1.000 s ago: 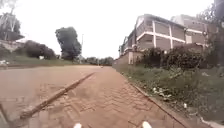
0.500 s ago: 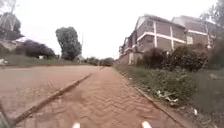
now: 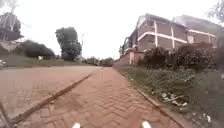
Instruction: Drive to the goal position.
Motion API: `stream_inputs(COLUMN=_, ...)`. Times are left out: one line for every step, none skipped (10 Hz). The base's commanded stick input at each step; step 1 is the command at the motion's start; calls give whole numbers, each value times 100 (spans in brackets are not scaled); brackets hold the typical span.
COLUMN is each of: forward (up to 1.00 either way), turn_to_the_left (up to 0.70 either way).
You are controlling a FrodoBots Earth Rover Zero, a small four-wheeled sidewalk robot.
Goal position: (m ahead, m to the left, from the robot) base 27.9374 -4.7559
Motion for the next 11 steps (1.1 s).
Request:
stream_inputs(forward=50, turn_to_the_left=0)
stream_inputs(forward=50, turn_to_the_left=0)
stream_inputs(forward=50, turn_to_the_left=0)
stream_inputs(forward=50, turn_to_the_left=0)
stream_inputs(forward=50, turn_to_the_left=0)
stream_inputs(forward=50, turn_to_the_left=0)
stream_inputs(forward=50, turn_to_the_left=0)
stream_inputs(forward=50, turn_to_the_left=0)
stream_inputs(forward=50, turn_to_the_left=0)
stream_inputs(forward=50, turn_to_the_left=0)
stream_inputs(forward=50, turn_to_the_left=0)
